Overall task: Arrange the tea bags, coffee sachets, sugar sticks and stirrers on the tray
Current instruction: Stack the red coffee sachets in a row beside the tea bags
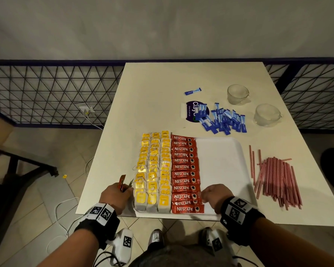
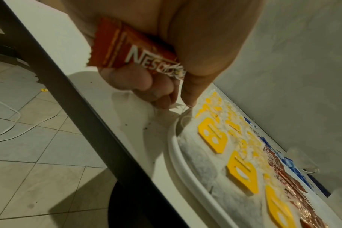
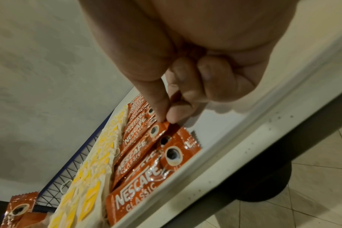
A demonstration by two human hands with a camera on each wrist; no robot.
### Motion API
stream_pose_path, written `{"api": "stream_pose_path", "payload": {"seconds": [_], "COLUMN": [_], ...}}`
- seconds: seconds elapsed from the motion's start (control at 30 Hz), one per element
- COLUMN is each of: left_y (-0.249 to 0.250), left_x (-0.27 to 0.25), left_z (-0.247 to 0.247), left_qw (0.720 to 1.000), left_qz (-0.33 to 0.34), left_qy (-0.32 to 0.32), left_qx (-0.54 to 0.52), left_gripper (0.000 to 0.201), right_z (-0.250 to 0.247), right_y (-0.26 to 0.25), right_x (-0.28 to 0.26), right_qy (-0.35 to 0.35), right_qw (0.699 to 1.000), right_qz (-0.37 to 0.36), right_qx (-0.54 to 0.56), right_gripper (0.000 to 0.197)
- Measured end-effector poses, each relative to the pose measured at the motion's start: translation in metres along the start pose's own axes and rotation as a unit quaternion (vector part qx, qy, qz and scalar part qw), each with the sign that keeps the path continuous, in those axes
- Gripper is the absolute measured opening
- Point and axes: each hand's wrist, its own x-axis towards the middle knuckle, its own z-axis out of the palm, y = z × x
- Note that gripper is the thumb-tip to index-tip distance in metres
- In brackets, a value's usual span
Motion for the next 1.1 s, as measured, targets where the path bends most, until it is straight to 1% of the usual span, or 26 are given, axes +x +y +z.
{"api": "stream_pose_path", "payload": {"seconds": [0.1,0.2,0.3,0.37,0.47,0.53,0.63,0.73,0.83,0.97,1.1], "left_y": [0.001,0.002,0.001,0.001,0.001,0.001,0.002,0.002,0.001,0.001,0.002], "left_x": [-0.001,-0.001,-0.001,-0.002,-0.003,-0.004,-0.004,-0.003,-0.003,-0.004,-0.005], "left_z": [-0.001,-0.002,-0.003,-0.003,-0.003,-0.001,0.0,-0.001,-0.001,-0.002,-0.003], "left_qw": [0.999,0.999,0.999,1.0,1.0,1.0,1.0,1.0,1.0,1.0,1.0], "left_qz": [0.014,0.015,0.011,0.01,0.005,0.004,0.008,0.017,0.017,0.015,0.01], "left_qy": [0.005,0.006,-0.001,-0.005,-0.005,-0.003,-0.003,-0.004,-0.006,-0.002,0.002], "left_qx": [0.041,0.043,0.032,0.024,0.021,0.019,0.02,0.025,0.023,0.02,0.013], "left_gripper": [0.016,0.017,0.017,0.017,0.017,0.018,0.019,0.017,0.017,0.017,0.016], "right_z": [-0.003,-0.005,-0.008,-0.011,-0.011,-0.009,-0.004,-0.002,-0.002,-0.003,-0.003], "right_y": [-0.004,-0.006,-0.006,-0.005,-0.002,0.0,-0.002,-0.002,-0.001,-0.003,-0.003], "right_x": [-0.004,-0.006,-0.008,-0.009,-0.009,-0.007,-0.005,-0.004,-0.003,-0.005,-0.006], "right_qy": [-0.015,-0.015,-0.009,-0.035,-0.072,-0.077,-0.089,-0.101,-0.092,-0.087,-0.079], "right_qw": [0.998,0.997,0.996,0.991,0.982,0.98,0.975,0.972,0.974,0.973,0.978], "right_qz": [-0.021,-0.023,-0.011,-0.004,0.008,0.008,0.0,-0.018,-0.019,-0.029,-0.036], "right_qx": [-0.064,-0.073,-0.084,-0.132,-0.172,-0.183,-0.204,-0.213,-0.204,-0.21,-0.189], "right_gripper": [0.016,0.011,0.027,0.03,0.028,0.025,0.027,0.019,0.025,0.027,0.032]}}
